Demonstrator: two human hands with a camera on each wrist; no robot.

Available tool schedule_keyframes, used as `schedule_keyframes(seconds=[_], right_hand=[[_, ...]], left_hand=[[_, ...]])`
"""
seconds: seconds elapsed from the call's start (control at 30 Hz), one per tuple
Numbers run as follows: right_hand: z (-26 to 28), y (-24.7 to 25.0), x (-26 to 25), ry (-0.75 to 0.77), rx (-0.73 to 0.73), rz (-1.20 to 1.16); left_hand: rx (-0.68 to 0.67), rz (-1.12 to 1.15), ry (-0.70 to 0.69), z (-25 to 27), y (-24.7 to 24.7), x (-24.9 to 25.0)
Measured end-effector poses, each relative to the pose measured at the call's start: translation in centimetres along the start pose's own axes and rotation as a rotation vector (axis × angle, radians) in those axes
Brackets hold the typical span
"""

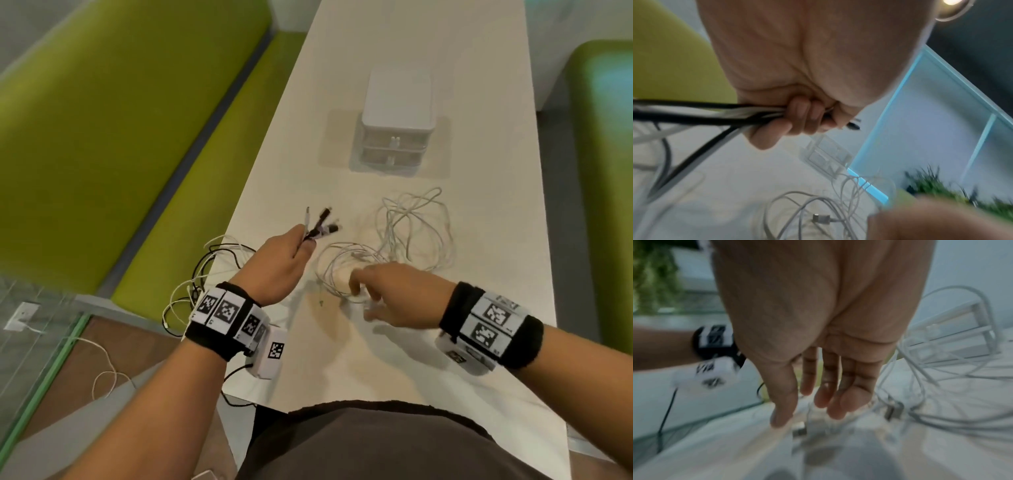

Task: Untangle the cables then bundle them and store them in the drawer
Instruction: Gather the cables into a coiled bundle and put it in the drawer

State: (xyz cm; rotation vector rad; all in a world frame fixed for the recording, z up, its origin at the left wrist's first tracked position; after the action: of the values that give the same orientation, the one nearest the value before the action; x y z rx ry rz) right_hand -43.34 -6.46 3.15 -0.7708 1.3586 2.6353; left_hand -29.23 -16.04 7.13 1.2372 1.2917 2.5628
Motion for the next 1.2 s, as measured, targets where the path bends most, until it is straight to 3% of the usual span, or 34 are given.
schedule_keyframes(seconds=[0.1,0.23,0.4,0.5,0.63,0.73,1.0,1.2], right_hand=[[-0.5,-2.7,0.0,0.047,-0.056,0.157],[-0.9,-0.3,-0.8,0.123,0.08,0.113],[1.9,7.4,-2.1,0.149,0.515,-0.296],[3.1,9.2,-2.7,0.2,0.534,-0.63],[3.0,10.0,-2.0,0.198,0.586,-0.849],[2.9,10.5,-0.6,0.129,0.694,-0.8],[3.1,10.2,-0.4,0.099,0.766,-0.685],[1.5,9.0,-2.4,0.233,0.575,-0.48]], left_hand=[[0.057,0.178,-0.009,0.1,0.4,-0.9],[0.005,0.637,-0.004,-0.2,-0.7,-0.8],[0.103,0.75,-0.073,-0.7,-0.9,0.7],[0.205,0.777,-0.087,-0.7,-0.8,1.7],[0.096,1.05,-0.144,-1.1,-2.4,3.0],[0.034,1.162,-0.129,-0.9,-3.3,3.0],[-0.081,1.153,-0.083,-0.4,-4.3,2.9],[-0.126,1.154,-0.097,-0.3,-4.9,3.8]])
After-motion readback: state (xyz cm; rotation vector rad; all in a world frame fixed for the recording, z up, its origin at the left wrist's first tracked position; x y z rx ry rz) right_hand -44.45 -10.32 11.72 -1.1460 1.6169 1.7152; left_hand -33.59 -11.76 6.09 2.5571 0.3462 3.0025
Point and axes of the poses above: each hand's wrist, its own z-axis away from the middle knuckle, its own y-axis out of the back of the hand, x = y × z, the point moved 8 cm from there along -z, towards the middle knuckle, and after that the axes turned 9 degrees about -x, right-handed, at the moved point
